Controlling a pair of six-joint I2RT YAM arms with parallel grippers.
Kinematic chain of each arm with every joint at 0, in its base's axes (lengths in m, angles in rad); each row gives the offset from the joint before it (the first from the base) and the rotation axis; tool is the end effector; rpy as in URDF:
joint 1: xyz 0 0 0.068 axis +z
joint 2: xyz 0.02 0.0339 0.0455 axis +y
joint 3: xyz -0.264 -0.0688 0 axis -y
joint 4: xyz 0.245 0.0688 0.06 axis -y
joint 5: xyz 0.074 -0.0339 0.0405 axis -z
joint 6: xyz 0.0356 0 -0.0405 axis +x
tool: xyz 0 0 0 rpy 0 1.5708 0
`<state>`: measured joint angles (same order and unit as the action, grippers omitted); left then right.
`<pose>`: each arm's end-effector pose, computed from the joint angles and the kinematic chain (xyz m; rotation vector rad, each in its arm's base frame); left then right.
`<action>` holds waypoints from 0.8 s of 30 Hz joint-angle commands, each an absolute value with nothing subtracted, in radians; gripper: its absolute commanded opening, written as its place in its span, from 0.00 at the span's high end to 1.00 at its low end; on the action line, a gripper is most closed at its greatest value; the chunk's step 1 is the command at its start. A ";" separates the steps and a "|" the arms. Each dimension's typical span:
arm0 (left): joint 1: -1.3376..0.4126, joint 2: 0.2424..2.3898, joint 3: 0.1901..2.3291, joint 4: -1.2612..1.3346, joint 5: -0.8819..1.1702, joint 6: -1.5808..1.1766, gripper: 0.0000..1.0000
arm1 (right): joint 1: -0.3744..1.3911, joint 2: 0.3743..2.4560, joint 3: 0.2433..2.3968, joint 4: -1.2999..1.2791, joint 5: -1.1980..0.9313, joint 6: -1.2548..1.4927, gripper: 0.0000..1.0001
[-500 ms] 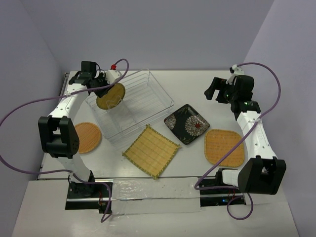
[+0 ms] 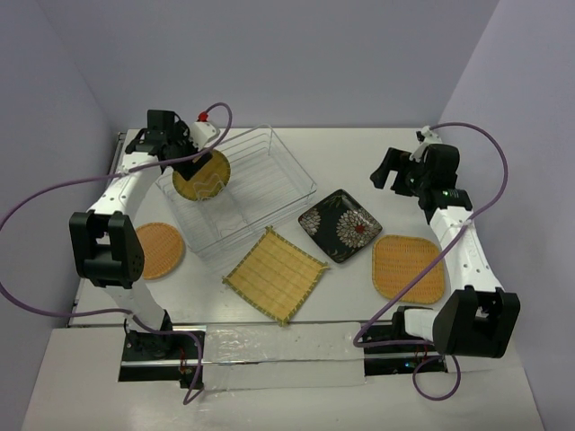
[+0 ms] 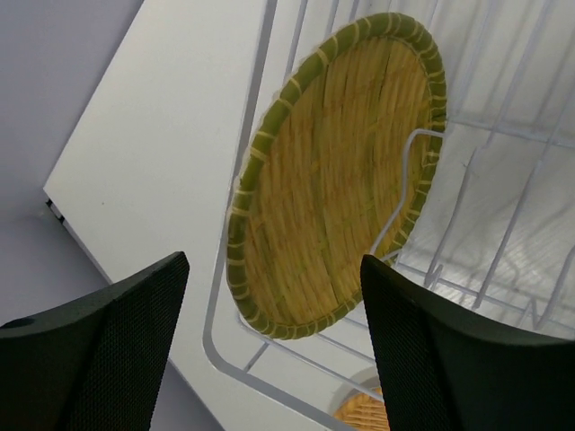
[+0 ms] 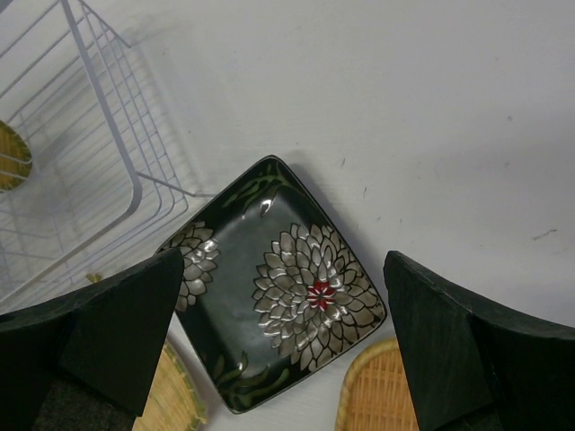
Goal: Load the plates into the dish rack
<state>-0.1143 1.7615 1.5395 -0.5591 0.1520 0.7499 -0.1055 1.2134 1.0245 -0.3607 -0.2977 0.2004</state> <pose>0.3966 -0.0510 0.3004 1.0489 2.0968 0.1357 0.2713 -0.0182 0.3173 0.1462 2.1105 0.3718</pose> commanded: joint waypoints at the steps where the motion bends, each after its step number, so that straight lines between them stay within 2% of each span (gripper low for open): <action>1: -0.117 1.702 1.700 -0.503 0.181 0.640 0.12 | -0.115 1.170 0.993 -0.355 -0.276 0.284 0.00; 2: -0.117 1.700 1.732 -0.500 0.203 0.603 0.04 | -0.120 1.166 0.979 -0.358 -0.269 0.307 0.00; 3: -0.117 1.700 1.736 -0.492 0.209 0.575 0.01 | -0.121 1.165 0.968 -0.359 -0.268 0.310 0.00; 6: -0.120 1.696 1.819 -0.452 0.209 0.458 0.01 | -0.160 1.151 0.916 -0.373 -0.276 0.398 0.00; 10: -0.124 1.664 1.821 -0.372 0.221 0.322 0.01 | -0.180 1.100 0.820 -0.373 -0.342 0.478 0.00; 13: -0.131 1.604 1.749 -0.267 0.272 0.211 0.01 | -0.142 1.067 0.737 -0.378 -0.382 0.521 0.00; 16: -0.135 1.541 1.659 -0.149 0.296 0.051 0.01 | -0.069 1.045 0.682 -0.385 -0.328 0.559 0.00; 21: -0.135 1.443 1.483 -0.023 0.183 -0.194 0.01 | -0.005 1.038 0.601 -0.383 -0.265 0.671 0.00; 24: -0.137 1.420 1.440 -0.054 0.163 -0.281 0.01 | 0.042 1.036 0.566 -0.378 -0.225 0.717 0.00</action>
<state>-0.1316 1.4671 1.4974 -0.1301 0.2176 -0.0527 -0.0106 1.0605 0.6042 -0.3910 -0.3000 0.6126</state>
